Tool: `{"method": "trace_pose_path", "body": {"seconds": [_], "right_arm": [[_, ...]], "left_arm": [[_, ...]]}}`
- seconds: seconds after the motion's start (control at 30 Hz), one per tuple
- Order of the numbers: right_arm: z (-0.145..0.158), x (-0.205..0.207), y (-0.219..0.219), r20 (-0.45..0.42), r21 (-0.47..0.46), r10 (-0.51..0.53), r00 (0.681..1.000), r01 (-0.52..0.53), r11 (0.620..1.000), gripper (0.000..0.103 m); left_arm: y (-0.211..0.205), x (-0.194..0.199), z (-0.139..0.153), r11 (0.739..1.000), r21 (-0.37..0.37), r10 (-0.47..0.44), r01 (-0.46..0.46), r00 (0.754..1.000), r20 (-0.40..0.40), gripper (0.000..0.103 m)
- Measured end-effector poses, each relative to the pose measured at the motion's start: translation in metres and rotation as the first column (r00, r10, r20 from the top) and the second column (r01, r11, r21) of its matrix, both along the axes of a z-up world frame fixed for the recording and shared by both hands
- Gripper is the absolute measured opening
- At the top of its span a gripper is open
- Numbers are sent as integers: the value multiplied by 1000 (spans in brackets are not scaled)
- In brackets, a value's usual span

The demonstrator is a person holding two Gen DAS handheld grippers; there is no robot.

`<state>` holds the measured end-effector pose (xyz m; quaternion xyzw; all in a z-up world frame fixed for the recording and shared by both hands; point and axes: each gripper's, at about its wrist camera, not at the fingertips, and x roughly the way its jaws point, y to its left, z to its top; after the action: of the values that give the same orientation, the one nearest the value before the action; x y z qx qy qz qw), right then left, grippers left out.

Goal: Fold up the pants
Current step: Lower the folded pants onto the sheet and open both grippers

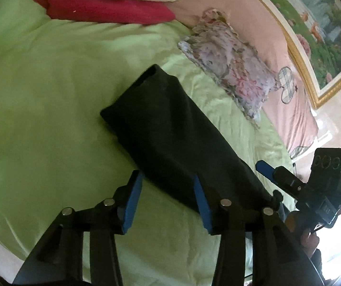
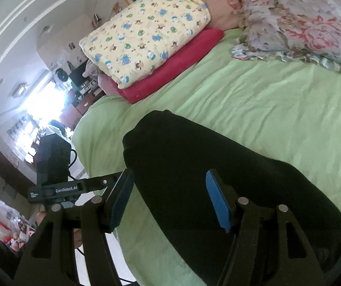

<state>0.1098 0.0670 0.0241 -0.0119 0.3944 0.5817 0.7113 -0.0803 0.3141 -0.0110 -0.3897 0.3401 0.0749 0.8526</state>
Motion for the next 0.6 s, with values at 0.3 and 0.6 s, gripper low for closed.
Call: {"method": "trace_pose_path", "body": {"seconds": [0.3,0.6], "right_arm": [[6,17,41,40,-53,51,998,-49,997,65],[4,54,119,68,-170,255,965,-241,956,65]], "left_arm": [[26,4,-12,994,-59,93,-94,995,-26,53],[33,20,-19,987,-89,132,-136,990,-54,53]]}}
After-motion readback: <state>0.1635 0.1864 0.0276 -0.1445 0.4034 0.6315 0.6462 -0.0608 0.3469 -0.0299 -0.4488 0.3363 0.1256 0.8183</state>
